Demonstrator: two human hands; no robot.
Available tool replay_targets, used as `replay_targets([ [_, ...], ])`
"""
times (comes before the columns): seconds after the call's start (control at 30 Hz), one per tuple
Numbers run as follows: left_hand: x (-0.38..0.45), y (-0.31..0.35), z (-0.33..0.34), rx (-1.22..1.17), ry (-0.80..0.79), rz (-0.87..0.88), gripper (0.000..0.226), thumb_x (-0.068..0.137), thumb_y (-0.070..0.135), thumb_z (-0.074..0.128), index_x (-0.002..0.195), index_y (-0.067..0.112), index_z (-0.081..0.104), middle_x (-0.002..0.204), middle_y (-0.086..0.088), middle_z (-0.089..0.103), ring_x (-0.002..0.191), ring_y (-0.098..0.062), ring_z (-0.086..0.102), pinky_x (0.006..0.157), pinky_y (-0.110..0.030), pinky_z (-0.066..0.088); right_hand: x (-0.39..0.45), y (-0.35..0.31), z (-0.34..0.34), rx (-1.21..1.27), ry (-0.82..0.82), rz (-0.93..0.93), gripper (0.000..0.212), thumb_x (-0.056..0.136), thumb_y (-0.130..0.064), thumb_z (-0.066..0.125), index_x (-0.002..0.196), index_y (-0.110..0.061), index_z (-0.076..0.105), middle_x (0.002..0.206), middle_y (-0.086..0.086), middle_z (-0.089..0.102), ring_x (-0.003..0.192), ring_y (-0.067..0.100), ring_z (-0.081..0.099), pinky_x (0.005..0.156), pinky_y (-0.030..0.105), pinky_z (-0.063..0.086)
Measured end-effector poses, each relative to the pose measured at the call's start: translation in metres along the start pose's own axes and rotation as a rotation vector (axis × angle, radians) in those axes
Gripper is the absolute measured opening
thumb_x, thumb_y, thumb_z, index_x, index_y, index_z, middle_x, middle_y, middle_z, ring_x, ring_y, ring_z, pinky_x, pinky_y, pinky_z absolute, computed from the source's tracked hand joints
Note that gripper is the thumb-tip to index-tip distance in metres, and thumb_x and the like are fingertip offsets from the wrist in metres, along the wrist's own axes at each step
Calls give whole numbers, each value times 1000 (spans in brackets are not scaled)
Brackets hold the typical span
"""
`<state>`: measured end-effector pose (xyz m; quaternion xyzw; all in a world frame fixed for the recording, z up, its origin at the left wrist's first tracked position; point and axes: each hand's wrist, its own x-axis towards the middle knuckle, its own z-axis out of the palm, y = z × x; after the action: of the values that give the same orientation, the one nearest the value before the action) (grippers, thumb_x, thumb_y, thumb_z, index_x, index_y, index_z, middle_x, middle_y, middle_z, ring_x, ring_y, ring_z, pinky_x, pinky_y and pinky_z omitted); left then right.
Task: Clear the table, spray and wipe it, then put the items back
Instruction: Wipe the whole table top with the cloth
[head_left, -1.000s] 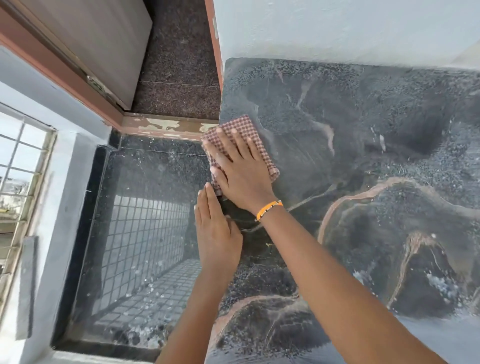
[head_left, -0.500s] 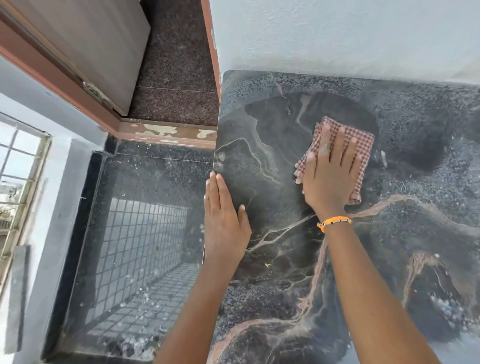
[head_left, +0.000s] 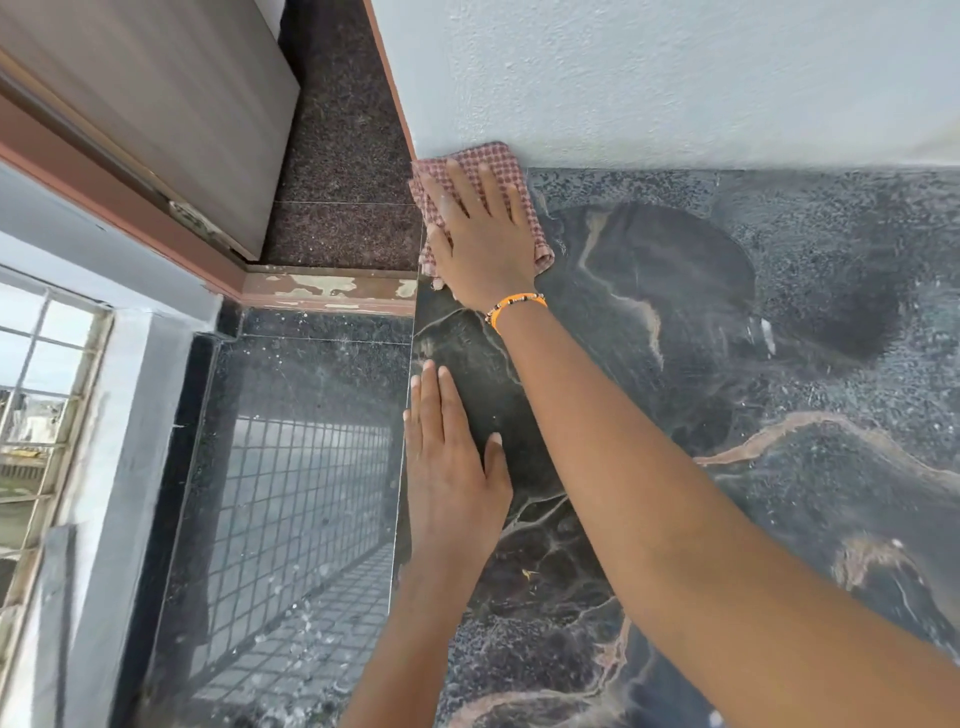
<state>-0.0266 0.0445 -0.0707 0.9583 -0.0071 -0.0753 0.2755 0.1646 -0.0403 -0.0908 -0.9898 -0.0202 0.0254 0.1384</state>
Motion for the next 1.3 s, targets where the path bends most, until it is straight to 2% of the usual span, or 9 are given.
replay_targets([
  [0.2, 3, 27, 20, 35, -131, 127, 79, 92, 39, 46, 146, 12, -5, 158, -1, -7, 138, -7, -20, 112, -23, -14, -35, 103, -19, 30, 99, 239, 52, 94, -33, 30, 146, -33, 22, 158, -4, 17, 146, 25, 12, 118, 45, 6],
  [0.4, -1, 33, 33, 91, -159, 104, 94, 85, 58, 42, 142, 14, -18, 157, -3, -11, 139, -9, -20, 112, -27, -12, -81, 227, -50, -25, 189, 514, 52, 95, -33, 30, 146, -29, 23, 157, 0, 22, 144, 29, 16, 118, 49, 11],
  [0.57, -1, 33, 30, 38, -126, 100, 70, 95, 38, 37, 146, 11, -3, 158, -3, 0, 145, -15, -6, 115, -27, -6, -126, 224, -45, -25, 200, 682, 53, 96, -35, 29, 148, -28, 19, 158, 3, 17, 145, 30, 12, 118, 50, 8],
  [0.7, -8, 31, 22, -53, -52, 80, 62, 95, 9, 37, 147, 10, 3, 157, -4, 8, 145, -16, 2, 118, -31, -1, -131, 144, -23, 3, 134, 502, 56, 95, -34, 29, 149, -30, 11, 159, 2, 11, 146, 30, 7, 117, 49, 2],
  [0.83, -23, 24, 13, -117, 16, 38, 77, 81, -13, 38, 146, 7, 3, 156, -11, 8, 145, -23, 7, 119, -41, 12, -135, 50, 1, 56, 30, 120, 54, 95, -36, 31, 148, -31, 17, 158, -1, 16, 146, 28, 9, 118, 46, 0],
  [0.93, -39, 17, 11, -113, 0, 15, 81, 78, -15, 38, 146, 7, 1, 156, -14, 7, 144, -26, 7, 118, -44, 14, -169, 27, 9, 4, -56, -138, 52, 95, -41, 31, 146, -32, 21, 157, -3, 21, 145, 26, 15, 118, 46, 5],
  [1.03, -55, 16, 18, -68, -95, 39, 78, 85, -1, 45, 147, 10, -2, 157, -10, 6, 144, -24, 5, 119, -39, 7, -209, 60, 4, -29, -66, -199, 51, 95, -44, 29, 145, -35, 21, 156, -6, 22, 146, 23, 15, 118, 43, 8],
  [1.17, -65, 15, 30, 56, -174, 146, 78, 94, 30, 45, 146, 13, -11, 158, -3, -4, 145, -18, -7, 115, -26, -6, -229, 144, -18, -71, -6, 108, 52, 95, -43, 27, 146, -37, 17, 157, -7, 18, 146, 21, 12, 119, 42, 7],
  [1.3, -65, 9, 28, 69, -200, 172, 74, 96, 32, 40, 146, 10, -10, 158, -3, -6, 145, -17, -10, 117, -29, -5, -251, 212, -40, -36, 43, 482, 53, 97, -38, 31, 147, -35, 15, 159, -4, 13, 147, 25, 9, 119, 47, 7],
])
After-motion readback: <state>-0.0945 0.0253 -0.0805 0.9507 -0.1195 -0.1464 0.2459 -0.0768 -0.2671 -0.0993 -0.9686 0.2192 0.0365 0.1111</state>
